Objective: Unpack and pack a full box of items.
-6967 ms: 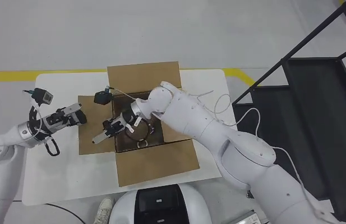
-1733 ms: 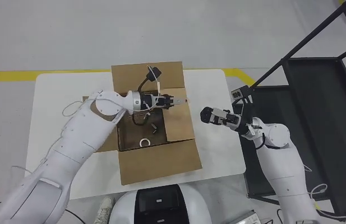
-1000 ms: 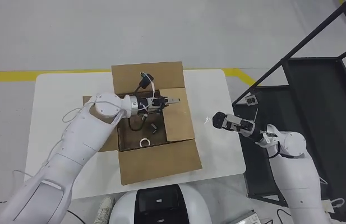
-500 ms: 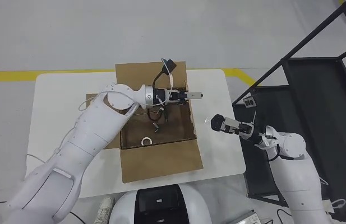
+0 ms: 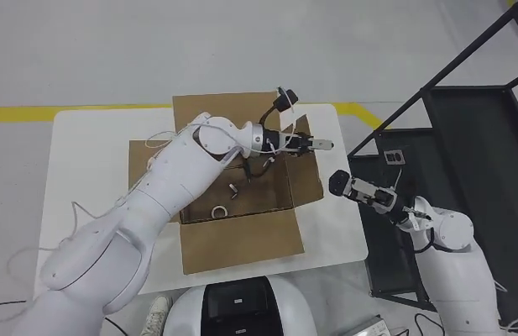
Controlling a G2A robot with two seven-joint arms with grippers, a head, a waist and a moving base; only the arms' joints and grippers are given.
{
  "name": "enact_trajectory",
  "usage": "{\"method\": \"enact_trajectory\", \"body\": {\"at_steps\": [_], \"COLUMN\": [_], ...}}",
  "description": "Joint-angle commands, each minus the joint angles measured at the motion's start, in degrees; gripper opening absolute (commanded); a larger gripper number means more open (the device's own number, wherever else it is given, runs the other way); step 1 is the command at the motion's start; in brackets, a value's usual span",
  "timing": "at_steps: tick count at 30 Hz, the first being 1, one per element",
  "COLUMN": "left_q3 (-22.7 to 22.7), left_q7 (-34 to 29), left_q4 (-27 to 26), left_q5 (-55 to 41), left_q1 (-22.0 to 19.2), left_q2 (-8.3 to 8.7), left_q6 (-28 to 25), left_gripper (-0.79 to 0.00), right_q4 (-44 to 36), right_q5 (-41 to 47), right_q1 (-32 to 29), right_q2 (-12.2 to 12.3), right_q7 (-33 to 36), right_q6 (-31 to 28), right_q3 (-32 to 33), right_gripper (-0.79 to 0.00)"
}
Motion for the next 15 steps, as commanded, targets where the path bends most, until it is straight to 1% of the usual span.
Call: {"method": "enact_trajectory", "body": {"at_steps": [1, 2, 4, 5, 6, 8, 9, 10, 12, 15], "left_q3": [0.93, 1.32, 2.19, 2.32, 2.67, 2.96, 3.16, 3.22, 3.39, 2.45], "left_q7": [-0.44, -0.85, -2.62, -3.09, -3.78, -4.09, -4.08, -4.12, -3.62, -4.48], "left_q4": [2.72, 3.45, 6.49, 7.3, 8.99, 10.8, 12.01, 12.6, 14.27, 16.15], "left_q5": [-0.09, 0.08, 0.31, 0.18, 0.32, 0.31, 0.4, 0.44, 0.51, -1.06], "left_q1": [-0.48, -0.64, -1.64, -1.89, -2.28, -2.54, -2.72, -2.83, -2.97, -3.73], "left_q2": [-1.49, -1.95, -3.45, -3.87, -4.68, -5.65, -6.4, -6.74, -7.96, -8.8], "left_q6": [0.38, 0.66, 1.31, 1.21, 0.85, 0.4, 0.02, -0.21, -0.69, -2.31], "left_gripper": [0.0, 0.0, 0.0, 0.0, 0.0, 0.0, 0.0, 0.0, 0.0, 0.0], "right_q4": [0.03, 0.15, 0.51, 0.52, 0.36, -0.23, -0.53, -0.64, -0.64, 2.28], "right_q5": [0.06, -0.04, -0.82, -1.07, -2.16, -2.52, -3.01, -3.27, -3.99, -6.85], "right_q1": [0.87, 1.25, 1.76, 1.79, 1.81, 1.88, 2.05, 2.18, 3.23, 5.36], "right_q2": [0.13, 0.16, 0.29, 0.33, 0.42, 0.5, 0.58, 0.62, 0.66, 0.8], "right_q7": [1.48, 1.69, 2.6, 2.71, 2.75, 3.09, 3.25, 3.31, 2.89, 1.64], "right_q6": [1.13, 1.4, 2.26, 2.44, 3.0, 3.8, 4.66, 5.1, 7.42, 10.12], "right_q3": [-0.92, -1.22, -2.1, -2.22, -2.44, -2.94, -3.31, -3.54, -5.13, -6.5], "right_gripper": [0.0, 0.0, 0.0, 0.0, 0.0, 0.0, 0.0, 0.0, 0.0, 0.0]}}
